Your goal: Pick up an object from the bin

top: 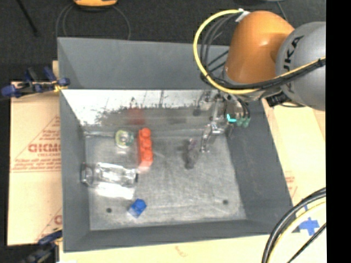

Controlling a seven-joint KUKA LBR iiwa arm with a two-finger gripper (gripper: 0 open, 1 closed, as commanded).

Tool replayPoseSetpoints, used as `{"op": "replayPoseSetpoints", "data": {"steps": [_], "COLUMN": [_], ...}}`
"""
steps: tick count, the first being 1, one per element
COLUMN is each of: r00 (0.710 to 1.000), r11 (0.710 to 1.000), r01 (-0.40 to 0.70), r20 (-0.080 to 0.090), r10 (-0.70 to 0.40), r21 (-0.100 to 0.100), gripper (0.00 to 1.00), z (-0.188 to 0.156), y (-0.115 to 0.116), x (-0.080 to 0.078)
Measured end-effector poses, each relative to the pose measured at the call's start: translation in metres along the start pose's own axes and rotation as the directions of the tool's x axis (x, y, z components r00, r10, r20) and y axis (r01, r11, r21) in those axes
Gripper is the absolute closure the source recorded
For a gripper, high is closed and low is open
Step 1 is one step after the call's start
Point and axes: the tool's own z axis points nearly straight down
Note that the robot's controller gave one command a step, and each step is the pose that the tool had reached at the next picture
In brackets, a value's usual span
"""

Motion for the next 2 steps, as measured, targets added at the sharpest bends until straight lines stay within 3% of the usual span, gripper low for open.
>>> {"op": "replayPoseSetpoints", "data": {"steps": [1,2], "r00": [0.986,0.994], "r11": [0.986,0.994], "r01": [-0.166,-0.107], "r20": [0.013,0.007], "r10": [0.166,0.107], "r21": [-0.004,0.000], "gripper": [0.00,0.00], "z": [0.134,0.140], "y": [-0.018,-0.006], "x": [-0.015,-0.007]}}
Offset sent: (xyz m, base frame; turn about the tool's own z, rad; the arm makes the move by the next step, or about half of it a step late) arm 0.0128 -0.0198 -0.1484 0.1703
